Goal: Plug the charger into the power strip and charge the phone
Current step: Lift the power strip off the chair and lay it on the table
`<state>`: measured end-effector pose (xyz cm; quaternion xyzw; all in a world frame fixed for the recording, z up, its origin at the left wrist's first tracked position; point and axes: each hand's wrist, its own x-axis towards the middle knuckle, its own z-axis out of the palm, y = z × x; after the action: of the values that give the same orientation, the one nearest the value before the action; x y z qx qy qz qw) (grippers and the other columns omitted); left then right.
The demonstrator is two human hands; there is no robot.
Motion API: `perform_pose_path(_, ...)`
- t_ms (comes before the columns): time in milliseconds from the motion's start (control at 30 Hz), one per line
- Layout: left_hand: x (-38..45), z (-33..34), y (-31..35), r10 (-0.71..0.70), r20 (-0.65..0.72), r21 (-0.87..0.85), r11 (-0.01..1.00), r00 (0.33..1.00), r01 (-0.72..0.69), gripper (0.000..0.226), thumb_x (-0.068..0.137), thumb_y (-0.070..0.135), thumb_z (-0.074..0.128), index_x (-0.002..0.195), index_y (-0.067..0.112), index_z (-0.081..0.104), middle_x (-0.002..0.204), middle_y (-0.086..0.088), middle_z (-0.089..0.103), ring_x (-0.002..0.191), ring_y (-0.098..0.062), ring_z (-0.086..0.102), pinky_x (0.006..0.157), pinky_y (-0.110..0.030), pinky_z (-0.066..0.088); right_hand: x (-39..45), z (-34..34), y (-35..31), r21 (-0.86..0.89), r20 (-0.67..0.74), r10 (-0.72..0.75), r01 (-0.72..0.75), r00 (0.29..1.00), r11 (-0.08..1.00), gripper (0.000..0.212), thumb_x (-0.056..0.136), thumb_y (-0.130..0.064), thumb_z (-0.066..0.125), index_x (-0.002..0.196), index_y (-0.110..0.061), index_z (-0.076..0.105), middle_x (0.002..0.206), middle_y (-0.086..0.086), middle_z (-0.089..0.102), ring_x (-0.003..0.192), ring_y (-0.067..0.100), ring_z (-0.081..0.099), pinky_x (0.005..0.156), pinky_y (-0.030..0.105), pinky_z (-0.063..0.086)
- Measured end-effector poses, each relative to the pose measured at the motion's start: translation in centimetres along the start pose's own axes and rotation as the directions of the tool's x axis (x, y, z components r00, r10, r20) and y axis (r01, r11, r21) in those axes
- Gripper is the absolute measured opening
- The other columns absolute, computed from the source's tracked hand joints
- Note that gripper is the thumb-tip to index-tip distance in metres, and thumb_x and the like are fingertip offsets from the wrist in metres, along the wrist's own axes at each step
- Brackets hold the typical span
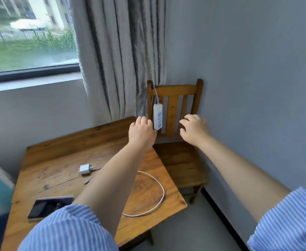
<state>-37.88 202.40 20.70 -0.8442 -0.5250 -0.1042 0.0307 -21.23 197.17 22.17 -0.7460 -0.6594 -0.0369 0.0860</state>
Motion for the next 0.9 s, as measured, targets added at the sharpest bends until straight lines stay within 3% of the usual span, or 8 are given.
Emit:
perform_pose_path(133,2.6,-0.2,5.0,-0.010,0.013,0.041,0.999,1.000,0.010,0.044,0.095,0.035,0.039,0.130,0.008,0.041,0.137,-0.011,0.046,0.129,-0.026,0.038,0.102,-0.038,0.038,0.7,-1.3,5.7,0.019,-0.020,0.011,-0.011,1.000,1.000,0.035,0.092,-0.018,0.045,0.125,-0.009,0.049,0.139,0.015,0.045,0.129,0.031,0.036,0.105,0.044,0.034)
perform_pose_path(333,7.6,0.3,7.5,-0.064,0.054,0.041,0.997,0.996,0.062,0.043,0.096,0.035,0.037,0.130,0.008,0.041,0.137,-0.011,0.045,0.128,-0.026,0.039,0.100,-0.038,0.040,4.4,-0.8,10.6,0.040,0.015,-0.016,0.015,1.000,0.999,0.035,0.092,-0.019,0.044,0.126,-0.008,0.048,0.137,0.012,0.047,0.127,0.028,0.039,0.102,0.040,0.037)
perform_pose_path(900,29.2,7.0,3.3,-0.227,0.184,-0.031,0.971,0.956,0.236,0.039,0.094,0.026,0.041,0.131,0.014,0.040,0.138,-0.008,0.043,0.127,-0.026,0.040,0.098,-0.039,0.041,29.0,4.2,14.3,0.077,0.081,-0.154,0.148,0.985,0.986,0.028,0.092,-0.019,0.043,0.113,-0.007,0.057,0.118,0.013,0.057,0.112,0.027,0.048,0.089,0.038,0.045)
